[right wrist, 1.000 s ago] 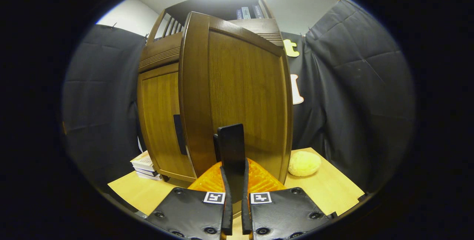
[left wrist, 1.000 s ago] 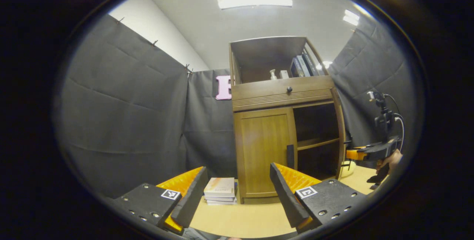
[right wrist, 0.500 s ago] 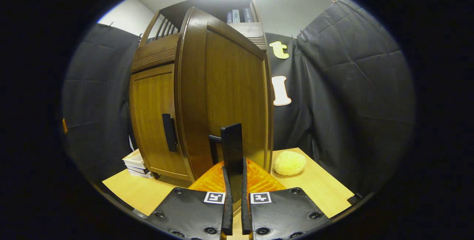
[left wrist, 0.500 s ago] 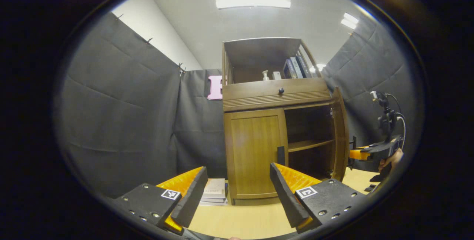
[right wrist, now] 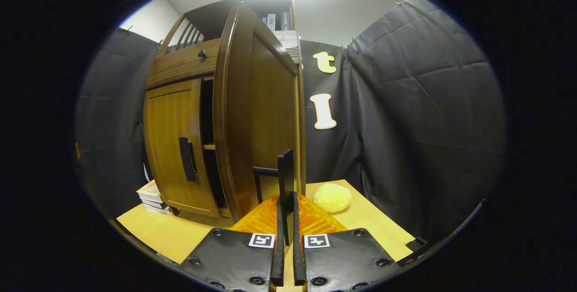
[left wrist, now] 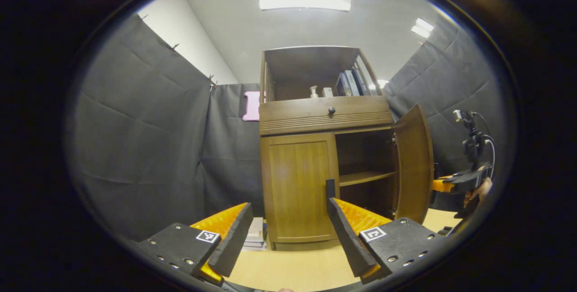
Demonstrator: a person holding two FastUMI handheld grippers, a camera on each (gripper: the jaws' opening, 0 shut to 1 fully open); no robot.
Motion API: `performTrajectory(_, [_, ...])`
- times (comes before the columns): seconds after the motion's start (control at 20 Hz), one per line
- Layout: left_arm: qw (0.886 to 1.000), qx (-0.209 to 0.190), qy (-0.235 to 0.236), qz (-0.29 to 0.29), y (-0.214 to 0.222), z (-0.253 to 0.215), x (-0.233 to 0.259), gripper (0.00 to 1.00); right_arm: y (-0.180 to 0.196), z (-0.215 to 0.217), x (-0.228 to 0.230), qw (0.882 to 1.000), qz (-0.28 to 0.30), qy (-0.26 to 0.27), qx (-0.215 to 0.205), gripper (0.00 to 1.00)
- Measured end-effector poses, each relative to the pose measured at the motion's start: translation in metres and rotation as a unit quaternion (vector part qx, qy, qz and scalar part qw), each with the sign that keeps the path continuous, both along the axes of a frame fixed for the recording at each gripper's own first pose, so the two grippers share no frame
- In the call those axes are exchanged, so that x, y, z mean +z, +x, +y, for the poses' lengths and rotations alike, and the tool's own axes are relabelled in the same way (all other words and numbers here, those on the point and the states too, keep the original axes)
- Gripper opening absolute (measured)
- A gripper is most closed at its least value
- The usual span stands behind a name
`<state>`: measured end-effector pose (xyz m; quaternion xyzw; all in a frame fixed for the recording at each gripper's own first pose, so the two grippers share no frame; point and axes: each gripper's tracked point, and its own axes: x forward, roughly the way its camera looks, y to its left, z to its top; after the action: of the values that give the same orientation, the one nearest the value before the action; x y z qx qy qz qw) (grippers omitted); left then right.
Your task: Open the right door of the double-door shoe cabinet with the right hand, and open the left door with the left hand.
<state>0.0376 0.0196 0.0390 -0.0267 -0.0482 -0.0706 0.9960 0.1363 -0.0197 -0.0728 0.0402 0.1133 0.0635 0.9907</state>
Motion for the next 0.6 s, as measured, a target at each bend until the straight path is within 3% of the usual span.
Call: performTrajectory(0.6, [0.999, -0.034, 0.005, 0.001, -0.005, -0.005, 0.000, 0.99, -0.010, -0.050, 0.002, 0.999, -0.002, -0.023, -0.047, 0.10])
